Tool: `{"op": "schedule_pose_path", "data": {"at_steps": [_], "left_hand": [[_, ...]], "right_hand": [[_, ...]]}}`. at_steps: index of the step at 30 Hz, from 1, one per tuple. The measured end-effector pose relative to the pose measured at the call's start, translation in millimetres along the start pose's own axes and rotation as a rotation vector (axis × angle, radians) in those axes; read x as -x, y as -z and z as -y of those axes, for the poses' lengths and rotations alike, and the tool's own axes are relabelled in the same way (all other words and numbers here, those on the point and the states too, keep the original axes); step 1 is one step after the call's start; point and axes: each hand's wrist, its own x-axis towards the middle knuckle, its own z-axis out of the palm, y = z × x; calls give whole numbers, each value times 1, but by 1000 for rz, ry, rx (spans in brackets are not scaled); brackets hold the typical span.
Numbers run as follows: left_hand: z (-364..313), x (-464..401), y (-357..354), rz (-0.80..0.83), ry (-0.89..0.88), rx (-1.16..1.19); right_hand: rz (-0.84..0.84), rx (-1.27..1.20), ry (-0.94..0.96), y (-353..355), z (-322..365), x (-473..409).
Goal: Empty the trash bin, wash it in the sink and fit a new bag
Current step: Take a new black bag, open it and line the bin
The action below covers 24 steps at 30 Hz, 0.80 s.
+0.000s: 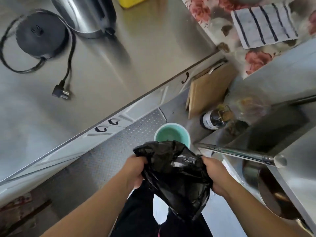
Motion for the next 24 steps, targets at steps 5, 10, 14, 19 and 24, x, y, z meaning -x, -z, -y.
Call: {"op": "schedule_pose_path", "data": {"at_steps": [5,10,14,19,24], "left_hand": [[20,-76,-19,-7,-6,-3],[16,-138,-35,18,-67,87],[11,-174,-54,60,-123,76],[24,-225,-65,-23,-94,-97],[58,-277,-82,-58,10,-149]], "right_hand": [[-49,-96,-40,3,-19,-67],[-114,-284,82,6,-23,-129],[-131,-393,147,10,-28,-165],[-79,-421,166,12,-51,-205],[-130,-345,146,15,-83,-240]]}}
